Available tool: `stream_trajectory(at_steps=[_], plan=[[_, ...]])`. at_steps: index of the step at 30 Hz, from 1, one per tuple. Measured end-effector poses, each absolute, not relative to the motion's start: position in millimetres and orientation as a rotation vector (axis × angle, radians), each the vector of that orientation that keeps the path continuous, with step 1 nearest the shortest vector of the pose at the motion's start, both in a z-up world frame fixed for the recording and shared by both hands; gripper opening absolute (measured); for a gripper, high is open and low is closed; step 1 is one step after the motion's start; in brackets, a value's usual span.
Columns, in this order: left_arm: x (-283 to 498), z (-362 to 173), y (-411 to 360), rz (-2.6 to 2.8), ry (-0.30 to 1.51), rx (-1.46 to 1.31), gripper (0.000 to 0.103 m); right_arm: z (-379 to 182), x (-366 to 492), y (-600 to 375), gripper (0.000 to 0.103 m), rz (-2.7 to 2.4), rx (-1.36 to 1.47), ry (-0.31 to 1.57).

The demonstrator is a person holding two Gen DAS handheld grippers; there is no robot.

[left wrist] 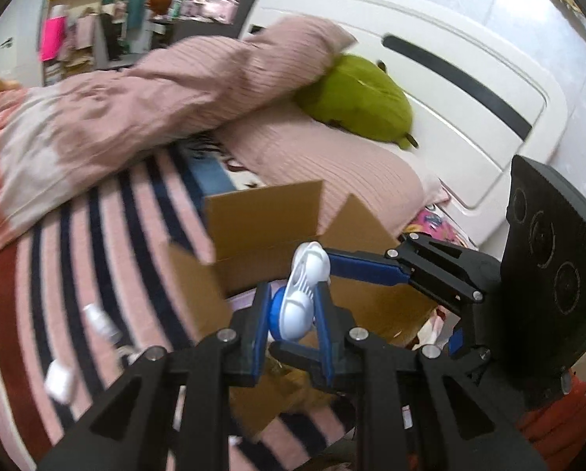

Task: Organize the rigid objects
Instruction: 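Carry the lens case into the cardboard box and release it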

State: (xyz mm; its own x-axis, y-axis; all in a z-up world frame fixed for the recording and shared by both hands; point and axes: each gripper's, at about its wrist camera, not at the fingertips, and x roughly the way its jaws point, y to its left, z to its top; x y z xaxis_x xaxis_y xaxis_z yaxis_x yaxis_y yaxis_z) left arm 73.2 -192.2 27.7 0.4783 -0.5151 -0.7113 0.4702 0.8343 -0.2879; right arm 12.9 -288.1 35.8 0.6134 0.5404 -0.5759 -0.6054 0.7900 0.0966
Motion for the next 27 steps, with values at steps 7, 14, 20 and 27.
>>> stream_trajectory(at_steps=[7,14,20,27], plan=[[96.7,6.0,-226.8,-0.669,0.941,-0.035,0.022,15.1,35.1,-329.9,0.06,0.61,-0.055,0.75],[91.3,9.2,-208.7,-0.593,0.915,-0.012,0.06,12.4,36.0,-332.3,0.079,0.595,-0.07,0.759],[73.7,29.2,-161.5,-0.524,0.84,-0.04,0.066,20.8,27.6,-312.0,0.086,0.609,-0.115,0.733],[44.4,39.8,-60.8,-0.326,0.779,-0.103,0.066,47.3,9.1,-247.7,0.099,0.708,-0.167,0.646]])
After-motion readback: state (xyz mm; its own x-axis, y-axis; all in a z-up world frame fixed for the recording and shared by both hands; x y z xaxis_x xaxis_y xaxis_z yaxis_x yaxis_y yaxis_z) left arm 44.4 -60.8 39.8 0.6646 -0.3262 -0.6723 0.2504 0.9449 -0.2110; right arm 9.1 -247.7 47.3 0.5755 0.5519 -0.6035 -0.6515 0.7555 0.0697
